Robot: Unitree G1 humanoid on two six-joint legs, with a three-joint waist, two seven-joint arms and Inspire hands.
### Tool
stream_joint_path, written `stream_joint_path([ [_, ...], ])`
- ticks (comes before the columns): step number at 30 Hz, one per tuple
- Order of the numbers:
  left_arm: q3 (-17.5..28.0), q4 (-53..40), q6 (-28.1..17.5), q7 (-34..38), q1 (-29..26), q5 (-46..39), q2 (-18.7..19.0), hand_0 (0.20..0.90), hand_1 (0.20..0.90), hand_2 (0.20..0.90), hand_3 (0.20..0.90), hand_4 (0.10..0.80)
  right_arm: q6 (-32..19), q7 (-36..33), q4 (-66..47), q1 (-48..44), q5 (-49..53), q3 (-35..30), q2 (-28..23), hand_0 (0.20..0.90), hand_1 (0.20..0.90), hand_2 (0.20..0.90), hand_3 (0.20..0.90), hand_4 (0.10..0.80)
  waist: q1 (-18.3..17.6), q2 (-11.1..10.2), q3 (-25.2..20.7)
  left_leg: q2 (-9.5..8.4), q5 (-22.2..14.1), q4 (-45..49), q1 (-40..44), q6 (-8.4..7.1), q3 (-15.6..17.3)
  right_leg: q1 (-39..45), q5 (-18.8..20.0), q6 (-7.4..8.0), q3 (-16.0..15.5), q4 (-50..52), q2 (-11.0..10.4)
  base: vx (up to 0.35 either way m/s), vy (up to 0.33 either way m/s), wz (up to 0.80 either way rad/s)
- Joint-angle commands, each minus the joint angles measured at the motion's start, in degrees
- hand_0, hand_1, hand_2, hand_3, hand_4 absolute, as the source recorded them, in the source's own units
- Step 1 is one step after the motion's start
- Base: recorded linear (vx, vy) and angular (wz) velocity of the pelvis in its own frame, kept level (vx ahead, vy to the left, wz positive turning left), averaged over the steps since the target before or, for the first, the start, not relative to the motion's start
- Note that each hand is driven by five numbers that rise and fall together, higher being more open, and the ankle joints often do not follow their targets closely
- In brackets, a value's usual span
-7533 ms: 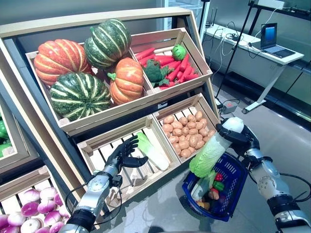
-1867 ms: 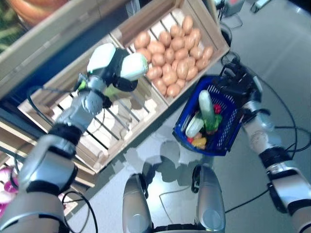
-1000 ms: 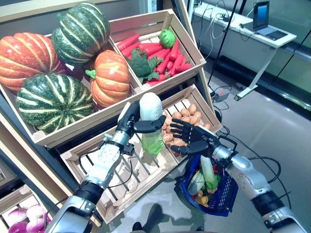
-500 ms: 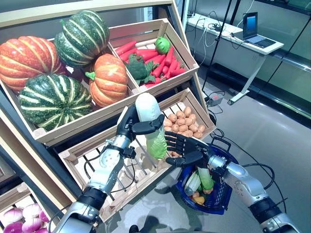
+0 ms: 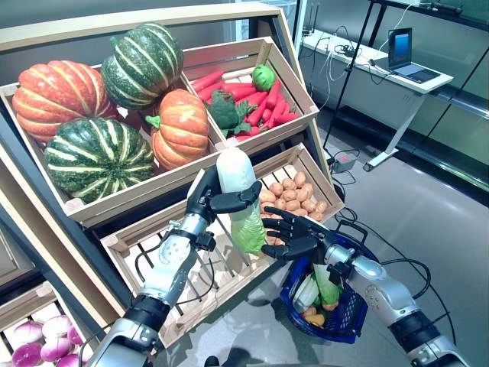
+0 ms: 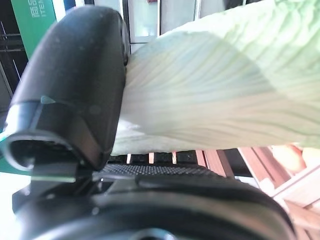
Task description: Put vegetables into the basket
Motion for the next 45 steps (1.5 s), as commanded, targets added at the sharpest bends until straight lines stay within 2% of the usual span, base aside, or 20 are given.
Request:
stream_joint_path([
  [1, -0.95, -5.86, -7.58, -2.27, -5.94, -3.53, -4.53, 0.3, 0.3, 0.3, 0.3, 0.4, -5.06, -4.55, -5.39, -7.97, -0.46, 2.03, 2.98, 0.9, 0.9, 0.9, 0.9, 0.8, 0.27, 1.57, -3.71, -0.83, -5.07, 0.08, 1.39, 1.25, 0.77, -0.96, 1.15, -4.12, 1.65, 0.33, 2.28, -0.007, -0.002, 0.04],
  [5, -1.59, -6.35, -9.46, -1.42, -5.87, -6.04, -6.75, 0.3, 0.3, 0.3, 0.3, 0.4, -4.94, -9.67, -3.06, -9.52, -3.17, 2.79, 5.41, 0.9, 0.9, 0.9, 0.9, 0.8, 0.69, 1.5, -3.58, -0.81, -5.28, 0.08, 1.76, 1.23, 0.61, -0.52, 1.16, -4.21, 1.26, 0.34, 2.16, -0.002, -0.001, 0.02],
  [7, -2.2, -7.86, -10.81, 0.09, -5.6, -6.18, -8.01, 0.3, 0.3, 0.3, 0.3, 0.4, -5.8, -15.22, -1.28, -10.88, -5.37, 2.61, 7.2, 0.9, 0.9, 0.9, 0.9, 0.8, 1.16, 1.45, -3.61, -0.81, -5.4, 0.08, 1.92, 1.22, 0.39, -0.23, 1.19, -4.29, 0.97, 0.32, 2.04, 0.0, 0.0, 0.0],
  [19, -4.42, -10.32, -10.21, -1.11, -7.06, -8.62, -9.48, 0.3, 0.3, 0.3, 0.3, 0.4, -3.47, -19.12, 2.43, -15.18, -8.09, 3.18, 10.73, 0.9, 0.9, 0.9, 0.9, 0.8, 2.39, 1.37, -3.02, -0.93, -5.68, 0.08, 2.35, 1.13, -0.98, 0.56, 1.02, -4.55, 0.27, 0.54, 1.77, -0.003, 0.004, 0.06],
  [25, -5.38, -11.74, -10.08, -2.23, -6.98, -8.5, -9.72, 0.3, 0.3, 0.3, 0.3, 0.4, -2.04, -20.13, 4.46, -15.86, -13.65, 3.56, 10.93, 0.9, 0.9, 0.9, 0.9, 0.8, 2.62, 1.25, -3.48, -0.84, -5.84, 0.08, 2.42, 1.02, -1.22, 0.73, 0.92, -4.46, 0.25, 0.43, 1.64, 0.021, 0.0, 0.05],
  [34, -6.62, -13.98, -9.82, 0.33, -8.66, -6.38, -9.6, 0.3, 0.3, 0.3, 0.3, 0.4, 0.73, -30.8, 7.2, -19.05, -29.61, 4.19, 10.8, 0.9, 0.9, 0.9, 0.9, 0.8, 2.69, 1.52, -3.09, -0.92, -5.91, 0.08, 2.24, 1.15, -1.7, 0.38, 0.96, -4.47, 0.9, 0.51, 1.6, 0.001, 0.0, 0.0],
  [38, -6.56, -14.58, -9.67, 1.03, -8.3, -6.53, -9.55, 0.3, 0.3, 0.3, 0.3, 0.4, 1.74, -35.99, 6.71, -19.16, -32.54, 3.89, 11.19, 0.9, 0.9, 0.9, 0.9, 0.8, 2.78, 1.73, -2.98, -0.98, -5.97, 0.08, 2.18, 1.23, -1.96, 0.3, 0.94, -4.46, 1.11, 0.54, 1.57, 0.0, 0.0, 0.0],
  [45, -6.18, -14.8, -10.09, 1.61, -7.59, -7.02, -9.9, 0.3, 0.3, 0.3, 0.3, 0.4, 0.47, -42.64, 5.73, -17.84, -33.23, 3.16, 12.93, 0.9, 0.9, 0.9, 0.9, 0.8, 2.96, 2.12, -2.71, -1.01, -6.1, 0.08, 2.15, 1.39, -2.19, 0.24, 0.84, -4.48, 1.17, 0.57, 1.41, -0.001, 0.001, 0.01],
])
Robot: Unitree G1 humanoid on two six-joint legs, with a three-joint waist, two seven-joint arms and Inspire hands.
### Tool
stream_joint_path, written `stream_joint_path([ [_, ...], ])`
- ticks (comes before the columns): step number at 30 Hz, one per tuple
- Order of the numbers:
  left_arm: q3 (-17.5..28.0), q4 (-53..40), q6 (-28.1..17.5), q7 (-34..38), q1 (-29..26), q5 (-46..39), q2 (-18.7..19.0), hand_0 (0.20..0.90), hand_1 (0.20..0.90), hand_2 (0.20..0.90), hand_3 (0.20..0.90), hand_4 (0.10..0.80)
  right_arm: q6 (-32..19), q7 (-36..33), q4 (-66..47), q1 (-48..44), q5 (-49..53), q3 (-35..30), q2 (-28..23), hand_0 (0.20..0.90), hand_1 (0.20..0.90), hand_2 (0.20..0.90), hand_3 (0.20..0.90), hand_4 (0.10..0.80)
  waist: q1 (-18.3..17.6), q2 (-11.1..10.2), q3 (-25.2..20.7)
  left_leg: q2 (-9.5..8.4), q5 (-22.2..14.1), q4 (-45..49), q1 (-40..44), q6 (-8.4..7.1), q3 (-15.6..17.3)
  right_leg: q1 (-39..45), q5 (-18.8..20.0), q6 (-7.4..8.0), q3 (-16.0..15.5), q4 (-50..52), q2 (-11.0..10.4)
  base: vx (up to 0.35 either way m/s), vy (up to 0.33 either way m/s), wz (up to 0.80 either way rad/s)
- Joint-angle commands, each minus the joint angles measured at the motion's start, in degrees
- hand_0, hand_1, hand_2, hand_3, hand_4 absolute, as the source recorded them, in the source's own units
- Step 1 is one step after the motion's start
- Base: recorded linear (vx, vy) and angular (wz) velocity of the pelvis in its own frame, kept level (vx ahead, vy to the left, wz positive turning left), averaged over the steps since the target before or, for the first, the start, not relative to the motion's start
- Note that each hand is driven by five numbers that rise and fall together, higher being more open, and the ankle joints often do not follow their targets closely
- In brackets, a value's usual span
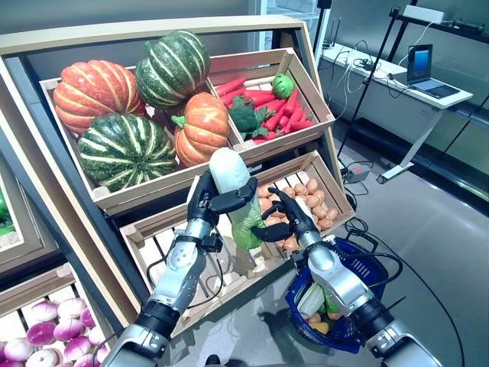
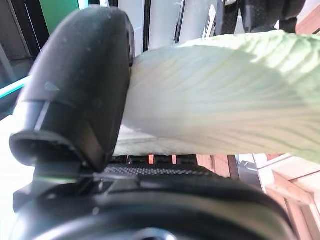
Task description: Put vegetables into the basket
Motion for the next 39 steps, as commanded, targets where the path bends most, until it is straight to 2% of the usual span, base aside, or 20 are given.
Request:
stream_joint_path([
  [1, -6.24, -14.15, -8.8, -6.65, -8.7, -3.18, -6.81, 0.3, 0.3, 0.3, 0.3, 0.4, -2.71, -12.16, 2.41, -9.89, -5.93, -4.91, -0.06, 0.9, 0.9, 0.9, 0.9, 0.8, 1.26, 2.28, -2.55, -0.66, -7.08, 0.1, 2.85, 1.15, 0.53, -0.83, 1.16, -3.98, 1.53, 0.61, 1.31, 0.0, 0.0, 0.0],
  [23, -5.69, -13.98, -9.15, -6.77, -7.44, -4.47, -7.29, 0.3, 0.3, 0.3, 0.3, 0.4, -6.95, -20.61, 2.75, -5.08, -2.54, -5.1, 2.9, 0.9, 0.9, 0.9, 0.9, 0.8, 1.43, 2.68, -2.72, -0.7, -7.27, 0.1, 2.98, 1.19, 0.28, -0.58, 1.02, -3.99, 1.13, 0.51, 1.07, 0.0, 0.0, 0.0],
  [27, -5.62, -13.81, -9.28, -7.71, -7.31, -4.76, -7.29, 0.3, 0.3, 0.3, 0.3, 0.4, -7.54, -17.92, 1.99, -4.46, -0.46, -4.48, 3.02, 0.9, 0.9, 0.9, 0.9, 0.8, 1.45, 2.69, -2.7, -0.66, -7.26, 0.1, 2.94, 1.21, 0.31, -0.58, 1.0, -4.02, 1.11, 0.45, 1.03, 0.0, 0.0, 0.0],
  [30, -5.53, -14.07, -8.82, -9.5, -7.44, -5.29, -7.13, 0.3, 0.3, 0.3, 0.3, 0.4, -10.24, -12.77, 1.83, -4.4, 2.93, -4.17, 2.92, 0.9, 0.9, 0.9, 0.9, 0.8, 1.53, 2.65, -2.72, -0.64, -7.25, 0.1, 2.9, 1.16, 0.18, -0.63, 1.02, -4.02, 0.98, 0.46, 1.06, 0.0, 0.0, 0.0],
  [35, -6.02, -14.38, -5.73, -20.24, -8.59, -8.58, -5.85, 0.3, 0.3, 0.3, 0.3, 0.4, -14.98, 2.45, 2.6, -5.52, 9.6, -3.85, 0.52, 0.9, 0.9, 0.9, 0.9, 0.8, 1.74, 2.35, -3.06, -0.46, -7.17, 0.1, 2.93, 0.77, 0.0, -0.46, 0.97, -4.04, 0.4, 0.47, 1.11, 0.008, -0.004, 0.03],
  [39, -6.91, -15.94, -0.04, -30.59, -9.99, -12.2, -4.32, 0.3, 0.3, 0.3, 0.3, 0.4, -16.6, 20.69, 4.41, -7.72, 23.31, -4.88, -3.12, 0.9, 0.9, 0.9, 0.9, 0.8, 1.86, 2.19, -3.52, -0.4, -7.17, 0.1, 2.93, 0.55, -0.14, -0.29, 0.95, -3.98, -0.18, 0.41, 1.13, 0.005, -0.001, 0.05],
])
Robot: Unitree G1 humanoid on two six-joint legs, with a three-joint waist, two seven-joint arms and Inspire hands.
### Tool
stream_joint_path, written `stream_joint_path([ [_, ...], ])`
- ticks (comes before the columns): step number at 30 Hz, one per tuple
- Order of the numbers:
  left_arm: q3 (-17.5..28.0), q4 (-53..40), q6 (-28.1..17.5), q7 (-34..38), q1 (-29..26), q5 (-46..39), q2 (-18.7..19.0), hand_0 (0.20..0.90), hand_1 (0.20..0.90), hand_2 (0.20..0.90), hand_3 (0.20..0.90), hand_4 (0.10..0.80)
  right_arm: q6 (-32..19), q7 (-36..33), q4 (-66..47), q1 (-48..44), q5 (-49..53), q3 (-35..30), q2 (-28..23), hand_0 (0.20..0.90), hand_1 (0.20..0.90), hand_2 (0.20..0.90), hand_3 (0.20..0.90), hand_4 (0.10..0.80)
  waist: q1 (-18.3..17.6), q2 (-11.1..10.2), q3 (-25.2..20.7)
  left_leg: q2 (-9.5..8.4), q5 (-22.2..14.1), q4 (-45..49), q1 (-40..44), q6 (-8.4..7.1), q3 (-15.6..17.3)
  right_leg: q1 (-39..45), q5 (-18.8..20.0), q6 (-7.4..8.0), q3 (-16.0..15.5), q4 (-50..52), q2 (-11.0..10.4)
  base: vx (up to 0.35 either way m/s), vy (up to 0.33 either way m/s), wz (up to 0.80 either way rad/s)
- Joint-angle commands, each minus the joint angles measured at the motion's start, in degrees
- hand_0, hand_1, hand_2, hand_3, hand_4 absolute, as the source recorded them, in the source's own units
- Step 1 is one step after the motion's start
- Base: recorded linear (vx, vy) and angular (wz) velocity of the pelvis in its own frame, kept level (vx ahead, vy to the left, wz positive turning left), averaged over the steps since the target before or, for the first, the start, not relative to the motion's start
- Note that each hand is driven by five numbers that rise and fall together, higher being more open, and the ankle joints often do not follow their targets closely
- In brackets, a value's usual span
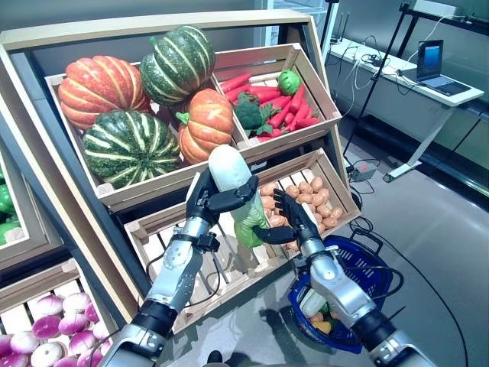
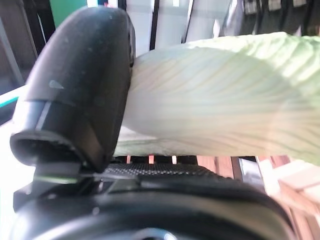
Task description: Put vegetables into the basket
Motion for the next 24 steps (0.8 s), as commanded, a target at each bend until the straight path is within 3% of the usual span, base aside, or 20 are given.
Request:
stream_joint_path([
  [1, -8.09, -13.64, 0.85, -21.67, -10.51, -8.92, -6.17, 0.3, 0.3, 0.3, 0.3, 0.4, -6.85, 17.66, 4.5, -12.27, 11.59, -4.04, 1.08, 0.9, 0.9, 0.9, 0.9, 0.8, 1.54, 1.78, -3.97, -0.15, -7.53, 0.09, 3.91, 0.47, 1.22, -0.04, 1.05, -3.97, -0.35, 0.41, 1.1, 0.0, 0.0, 0.0],
  [5, -9.6, -12.42, 8.72, -33.17, -12.28, -15.32, -4.54, 0.3, 0.3, 0.3, 0.3, 0.4, -6.8, 32.84, 7.26, -17.12, 19.82, -4.44, -5.46, 0.9, 0.9, 0.9, 0.9, 0.8, 1.55, 1.6, -4.97, -0.12, -7.6, 0.09, 3.98, 0.15, 1.25, 0.16, 1.13, -3.78, -0.73, 0.34, 1.11, 0.014, 0.003, 0.02],
  [7, -10.37, -10.62, 12.27, -37.82, -13.51, -18.73, -3.47, 0.3, 0.3, 0.3, 0.3, 0.4, -3.77, 39.87, 9.04, -20.89, 28.0, -5.25, -8.39, 0.9, 0.9, 0.9, 0.9, 0.8, 1.47, 1.37, -5.53, -0.16, -7.82, 0.09, 4.13, 0.08, 1.32, 0.24, 1.12, -3.79, -0.65, 0.34, 1.16, 0.027, -0.004, 0.05],
  [9, -10.34, -9.91, 13.57, -39.2, -13.92, -20.1, -3.12, 0.3, 0.3, 0.3, 0.3, 0.4, -2.66, 42.45, 9.79, -21.86, 30.58, -5.57, -8.99, 0.9, 0.9, 0.9, 0.9, 0.8, 1.46, 1.31, -5.63, -0.18, -7.89, 0.09, 4.15, 0.07, 1.36, 0.22, 1.09, -3.79, -0.57, 0.37, 1.2, 0.008, -0.004, 0.02],
  [12, -8.91, -6.54, 19.85, -46.14, -14.91, -26.03, -2.53, 0.3, 0.3, 0.3, 0.3, 0.4, 2.29, 50.47, 13.04, -24.81, 37.5, -6.94, -11.37, 0.9, 0.9, 0.9, 0.9, 0.8, 1.33, 1.01, -6.5, -0.25, -8.16, 0.09, 4.15, -0.02, 1.59, 0.1, 1.02, -3.73, -0.35, 0.4, 1.2, 0.0, 0.0, 0.0],
  [17, -8.61, -4.01, 21.34, -49.8, -15.39, -26.98, -2.39, 0.3, 0.3, 0.3, 0.3, 0.4, 5.93, 56.02, 15.19, -25.81, 38.3, -6.89, -12.79, 0.9, 0.9, 0.9, 0.9, 0.8, 0.95, 0.98, -6.92, -0.41, -8.15, 0.09, 4.08, 0.09, 1.56, -0.15, 1.01, -3.81, 0.23, 0.55, 1.29, 0.0, 0.0, 0.0],
  [23, -8.54, -2.69, 21.43, -50.33, -16.15, -27.5, -2.92, 0.3, 0.3, 0.3, 0.3, 0.4, 6.42, 54.97, 15.76, -26.37, 39.99, -7.07, -12.16, 0.9, 0.9, 0.9, 0.9, 0.8, 0.78, 1.08, -6.88, -0.49, -8.24, 0.09, 4.32, 0.17, 1.32, 0.13, 0.84, -4.03, 0.67, 0.53, 1.44, 0.0, 0.0, 0.0],
  [24, -8.22, -1.77, 21.68, -50.48, -16.34, -27.01, -3.55, 0.3, 0.3, 0.3, 0.3, 0.4, 6.06, 53.6, 15.89, -26.38, 40.96, -7.33, -11.36, 0.413, 0.413, 0.413, 0.413, 0.475, 0.76, 1.08, -6.91, -0.49, -8.3, 0.09, 4.44, 0.2, 1.25, 0.31, 0.79, -4.07, 0.77, 0.49, 1.45, 0.0, 0.0, 0.0],
])
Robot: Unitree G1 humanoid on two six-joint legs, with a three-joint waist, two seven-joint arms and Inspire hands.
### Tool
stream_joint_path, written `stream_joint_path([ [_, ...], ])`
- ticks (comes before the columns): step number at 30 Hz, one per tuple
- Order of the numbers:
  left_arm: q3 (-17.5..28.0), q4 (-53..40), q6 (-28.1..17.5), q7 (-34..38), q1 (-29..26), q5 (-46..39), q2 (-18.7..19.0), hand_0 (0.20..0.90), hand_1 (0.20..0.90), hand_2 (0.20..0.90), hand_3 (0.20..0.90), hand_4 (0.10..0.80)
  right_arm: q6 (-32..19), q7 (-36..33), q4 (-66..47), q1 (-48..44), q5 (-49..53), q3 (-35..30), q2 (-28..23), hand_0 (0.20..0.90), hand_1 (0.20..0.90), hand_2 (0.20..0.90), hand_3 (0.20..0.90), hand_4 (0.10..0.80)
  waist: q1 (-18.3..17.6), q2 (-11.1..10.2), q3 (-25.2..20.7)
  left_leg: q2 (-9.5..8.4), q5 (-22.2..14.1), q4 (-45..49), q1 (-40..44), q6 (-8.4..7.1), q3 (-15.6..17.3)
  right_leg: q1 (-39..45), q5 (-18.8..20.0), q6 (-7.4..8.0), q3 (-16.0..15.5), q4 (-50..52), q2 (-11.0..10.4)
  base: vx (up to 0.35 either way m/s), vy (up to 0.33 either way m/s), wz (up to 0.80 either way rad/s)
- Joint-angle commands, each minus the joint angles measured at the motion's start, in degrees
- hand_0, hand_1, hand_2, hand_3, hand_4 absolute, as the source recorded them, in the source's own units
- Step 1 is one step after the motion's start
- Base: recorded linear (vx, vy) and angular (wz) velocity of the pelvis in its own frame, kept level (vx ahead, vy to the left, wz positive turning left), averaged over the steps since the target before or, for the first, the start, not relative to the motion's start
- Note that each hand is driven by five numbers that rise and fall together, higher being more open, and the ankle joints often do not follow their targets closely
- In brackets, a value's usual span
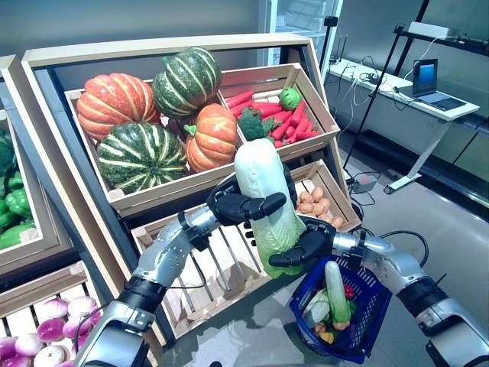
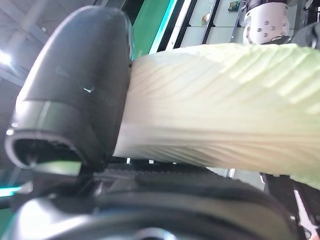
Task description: Put vegetables into the basket
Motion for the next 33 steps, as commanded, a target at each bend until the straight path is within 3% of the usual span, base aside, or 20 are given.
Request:
stream_joint_path([
  [1, -8.09, 0.41, 1.68, -11.71, -8.51, -5.99, -8.15, 0.3, 0.3, 0.3, 0.3, 0.4, -3.9, -5.82, 6.23, -16.32, 13.32, -6.92, 5.34, 0.3, 0.3, 0.3, 0.3, 0.4, 1.25, 0.75, -3.59, -0.48, -8.77, 0.48, 4.33, -0.13, 1.89, -0.17, 0.8, -3.96, 0.63, 0.48, 1.32, 0.0, 0.0, 0.0],
  [22, -7.34, 5.0, 2.97, -11.93, -5.37, -1.31, -7.61, 0.3, 0.3, 0.3, 0.3, 0.4, -4.35, -11.77, 5.23, -15.68, 13.09, -9.87, 5.7, 0.3, 0.3, 0.3, 0.3, 0.4, 0.87, 0.91, -3.28, -0.1, -8.3, 0.48, 3.9, -0.19, 2.51, -0.69, 1.19, -3.96, 1.08, 0.19, 1.36, 0.0, 0.0, 0.0],
  [23, -7.25, 5.04, 3.01, -11.71, -5.34, -1.2, -7.59, 0.411, 0.411, 0.411, 0.411, 0.474, -4.37, -11.85, 5.34, -15.63, 13.09, -9.92, 5.71, 0.3, 0.3, 0.3, 0.3, 0.4, 0.87, 0.91, -3.26, -0.09, -8.29, 0.48, 3.89, -0.19, 2.53, -0.7, 1.2, -3.96, 1.09, 0.19, 1.36, 0.0, 0.0, 0.0],
  [24, -7.12, 4.94, 3.1, -10.89, -5.12, -1.03, -7.39, 0.411, 0.411, 0.411, 0.411, 0.474, -4.27, -12.08, 5.32, -15.41, 13.12, -10.1, 5.78, 0.3, 0.3, 0.3, 0.3, 0.4, 0.87, 0.93, -3.23, -0.1, -8.28, 0.48, 3.89, -0.18, 2.53, -0.71, 1.23, -3.95, 1.11, 0.18, 1.37, 0.0, 0.0, 0.0],
  [25, -6.94, 5.05, 3.13, -10.24, -4.89, -0.52, -7.48, 0.9, 0.9, 0.9, 0.9, 0.8, -4.26, -12.1, 5.27, -15.14, 13.24, -10.2, 5.79, 0.3, 0.3, 0.3, 0.3, 0.4, 0.83, 0.95, -3.23, -0.11, -8.3, 0.48, 3.88, -0.14, 2.57, -0.76, 1.22, -3.94, 1.16, 0.17, 1.37, 0.0, 0.0, 0.0],
  [33, -3.31, 5.56, 2.96, -6.35, -2.05, -0.23, -5.26, 0.9, 0.9, 0.9, 0.9, 0.8, -3.58, -12.66, 5.27, -11.58, 13.31, -12.12, 5.26, 0.3, 0.3, 0.3, 0.3, 0.4, 0.79, 1.17, -3.15, 0.09, -8.23, 0.48, 3.93, -0.12, 3.17, -1.01, 1.3, -3.85, 1.22, 0.14, 1.48, 0.0, 0.0, 0.0],
])
